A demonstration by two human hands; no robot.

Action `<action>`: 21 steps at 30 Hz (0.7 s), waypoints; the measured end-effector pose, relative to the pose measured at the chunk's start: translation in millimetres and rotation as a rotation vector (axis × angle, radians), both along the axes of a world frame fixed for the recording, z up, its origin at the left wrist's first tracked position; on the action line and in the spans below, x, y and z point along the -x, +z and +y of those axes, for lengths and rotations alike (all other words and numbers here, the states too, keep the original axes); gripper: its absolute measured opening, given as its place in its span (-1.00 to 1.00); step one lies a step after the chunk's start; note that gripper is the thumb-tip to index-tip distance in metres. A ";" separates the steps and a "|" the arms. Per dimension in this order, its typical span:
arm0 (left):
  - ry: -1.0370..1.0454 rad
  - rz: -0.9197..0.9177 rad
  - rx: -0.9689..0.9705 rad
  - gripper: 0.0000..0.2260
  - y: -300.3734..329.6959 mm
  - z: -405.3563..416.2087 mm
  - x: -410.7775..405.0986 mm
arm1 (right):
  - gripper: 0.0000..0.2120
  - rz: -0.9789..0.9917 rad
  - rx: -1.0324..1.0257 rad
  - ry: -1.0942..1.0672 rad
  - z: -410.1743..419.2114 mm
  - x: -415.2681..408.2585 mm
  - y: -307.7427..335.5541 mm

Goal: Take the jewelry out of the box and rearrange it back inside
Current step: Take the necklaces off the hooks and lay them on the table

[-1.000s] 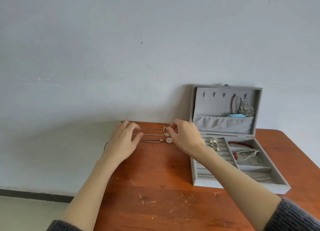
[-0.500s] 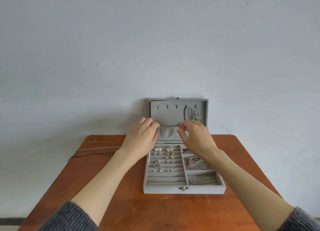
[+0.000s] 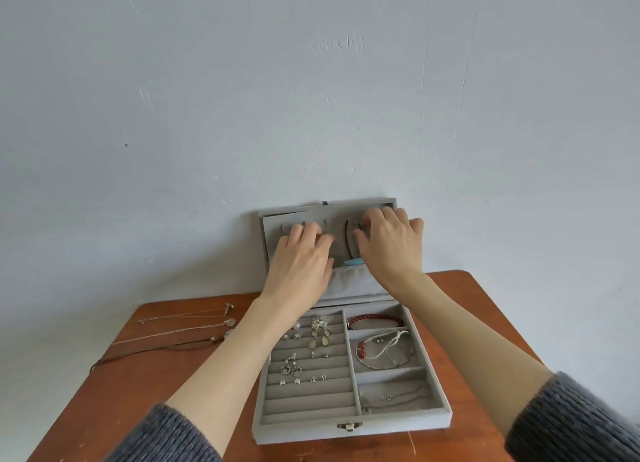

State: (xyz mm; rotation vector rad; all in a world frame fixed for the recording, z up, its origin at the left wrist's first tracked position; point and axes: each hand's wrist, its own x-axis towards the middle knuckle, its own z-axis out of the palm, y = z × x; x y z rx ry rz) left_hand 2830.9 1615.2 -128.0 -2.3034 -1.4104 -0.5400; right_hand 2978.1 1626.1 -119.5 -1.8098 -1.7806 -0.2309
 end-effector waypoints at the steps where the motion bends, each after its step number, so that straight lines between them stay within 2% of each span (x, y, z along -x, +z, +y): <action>1: -0.004 -0.005 -0.016 -0.70 -1.4 1.8 0.1 | -0.75 0.012 -0.003 -0.015 2.7 1.7 0.8; 5: -0.021 -0.038 -0.053 -0.74 -3.4 6.6 -0.2 | -0.80 0.052 -0.011 -0.024 8.8 5.0 1.2; 9: 0.002 -0.125 0.021 -0.73 2.5 9.7 -5.6 | -0.82 0.233 -0.046 0.031 7.6 2.7 9.1; 17: 0.065 -0.387 0.056 -0.75 21.3 12.8 -23.7 | -0.82 0.381 -0.065 0.101 6.8 1.9 25.1; 21: -0.010 -0.628 0.149 -0.80 28.7 16.0 -31.9 | -0.88 0.549 -0.070 0.238 8.0 0.0 39.5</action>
